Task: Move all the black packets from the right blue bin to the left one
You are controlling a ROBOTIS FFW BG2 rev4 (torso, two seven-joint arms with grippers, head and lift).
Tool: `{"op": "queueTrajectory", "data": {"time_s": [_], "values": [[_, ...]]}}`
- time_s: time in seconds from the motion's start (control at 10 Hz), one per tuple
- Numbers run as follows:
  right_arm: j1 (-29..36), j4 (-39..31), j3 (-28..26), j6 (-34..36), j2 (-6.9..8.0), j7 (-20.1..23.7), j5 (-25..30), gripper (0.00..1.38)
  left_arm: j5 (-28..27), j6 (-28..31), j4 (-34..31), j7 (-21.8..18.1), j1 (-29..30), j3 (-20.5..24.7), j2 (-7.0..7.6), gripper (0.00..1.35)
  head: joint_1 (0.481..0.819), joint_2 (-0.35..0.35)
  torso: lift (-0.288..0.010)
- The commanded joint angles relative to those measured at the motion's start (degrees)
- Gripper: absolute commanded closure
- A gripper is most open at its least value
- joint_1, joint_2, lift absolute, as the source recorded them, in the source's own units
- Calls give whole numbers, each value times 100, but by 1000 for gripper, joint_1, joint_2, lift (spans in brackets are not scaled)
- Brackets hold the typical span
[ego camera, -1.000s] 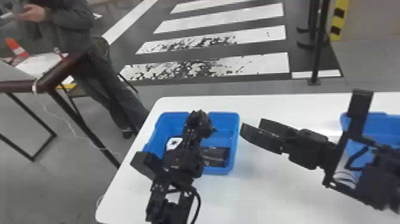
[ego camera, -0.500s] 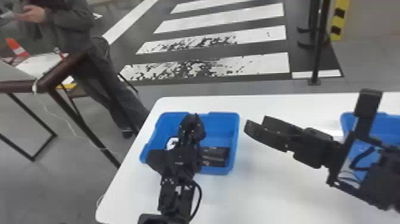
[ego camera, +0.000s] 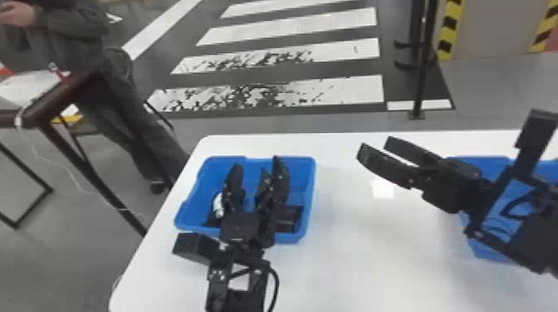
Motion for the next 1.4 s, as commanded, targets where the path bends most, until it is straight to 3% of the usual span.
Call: {"op": "queueTrajectory", "data": {"time_s": [0.0,0.2,0.6,0.8,1.3], "values": [[216,-440,-645,351,64,-223,927,87,176,-126,-574,0,495,15,-65,78,695,269,-140],[666,-1199,-1799,1279,293,-882,2595,96,416,-126,-1305,-18,1184,-19,-153,98,695,203,-140],[188,-369,-2599,2854,284,-1111,3349,93,701,352,-1587,-290,1352,15,-127,98,695,0,-140],[89,-4,-2599,3431,240,-1093,3669,93,770,605,-1910,-360,1676,-76,-118,98,695,-59,-140],[47,601,-2610,3825,275,-1234,4138,91,781,774,-1994,-431,1718,-111,-74,99,695,-144,-140]]}}
